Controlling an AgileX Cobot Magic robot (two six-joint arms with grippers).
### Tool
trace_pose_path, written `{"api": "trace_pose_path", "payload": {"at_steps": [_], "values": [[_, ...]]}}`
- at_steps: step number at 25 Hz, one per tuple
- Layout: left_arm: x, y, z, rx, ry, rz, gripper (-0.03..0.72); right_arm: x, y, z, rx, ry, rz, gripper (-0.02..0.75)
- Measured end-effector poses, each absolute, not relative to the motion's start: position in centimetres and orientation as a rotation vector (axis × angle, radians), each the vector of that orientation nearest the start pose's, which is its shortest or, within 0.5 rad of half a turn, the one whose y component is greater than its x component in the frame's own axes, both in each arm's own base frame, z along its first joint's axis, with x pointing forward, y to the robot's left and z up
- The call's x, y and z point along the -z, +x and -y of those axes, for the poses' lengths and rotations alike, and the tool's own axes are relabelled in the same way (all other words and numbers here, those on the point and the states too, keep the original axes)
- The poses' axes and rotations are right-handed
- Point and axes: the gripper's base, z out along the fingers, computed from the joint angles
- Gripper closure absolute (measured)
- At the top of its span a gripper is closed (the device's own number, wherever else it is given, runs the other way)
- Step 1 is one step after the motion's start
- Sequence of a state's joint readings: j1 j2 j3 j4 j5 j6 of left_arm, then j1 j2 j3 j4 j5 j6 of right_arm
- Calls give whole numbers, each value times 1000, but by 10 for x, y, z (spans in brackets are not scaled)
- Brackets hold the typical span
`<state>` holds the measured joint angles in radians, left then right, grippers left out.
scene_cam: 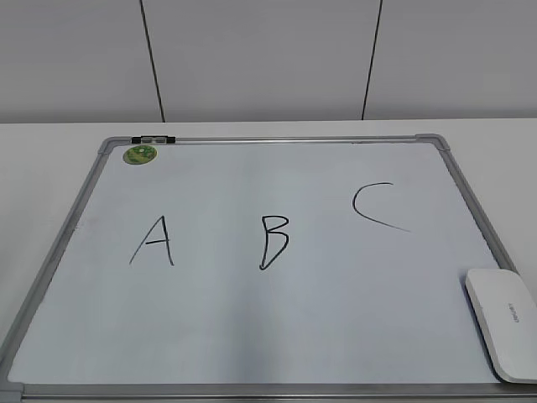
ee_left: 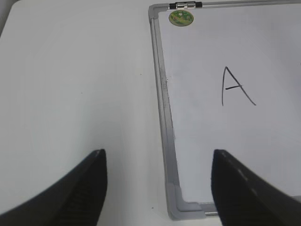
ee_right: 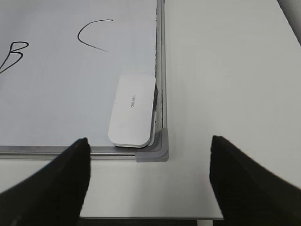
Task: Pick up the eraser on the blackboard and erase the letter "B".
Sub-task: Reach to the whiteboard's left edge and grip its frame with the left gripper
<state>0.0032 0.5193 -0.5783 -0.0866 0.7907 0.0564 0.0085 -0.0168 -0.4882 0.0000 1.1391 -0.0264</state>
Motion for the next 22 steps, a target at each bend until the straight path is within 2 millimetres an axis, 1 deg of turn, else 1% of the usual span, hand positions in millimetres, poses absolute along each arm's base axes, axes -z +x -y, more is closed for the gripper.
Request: {"api": "trace_pose_path", "payload": {"at_steps": [6, 14, 18, 22], "values": [[-283, 159, 6, 104, -14, -2372, 172, -268, -10, 0, 11, -37, -2117, 151], [-262, 263, 6, 108, -8, -2609, 172, -268, -10, 0, 11, -37, -2117, 151], [-242, 311, 7, 118, 16, -2752, 172, -268, -10, 0, 11, -37, -2117, 151], [-214, 347, 7, 123, 46, -2856, 172, -268, -10, 0, 11, -37, -2117, 151]]}}
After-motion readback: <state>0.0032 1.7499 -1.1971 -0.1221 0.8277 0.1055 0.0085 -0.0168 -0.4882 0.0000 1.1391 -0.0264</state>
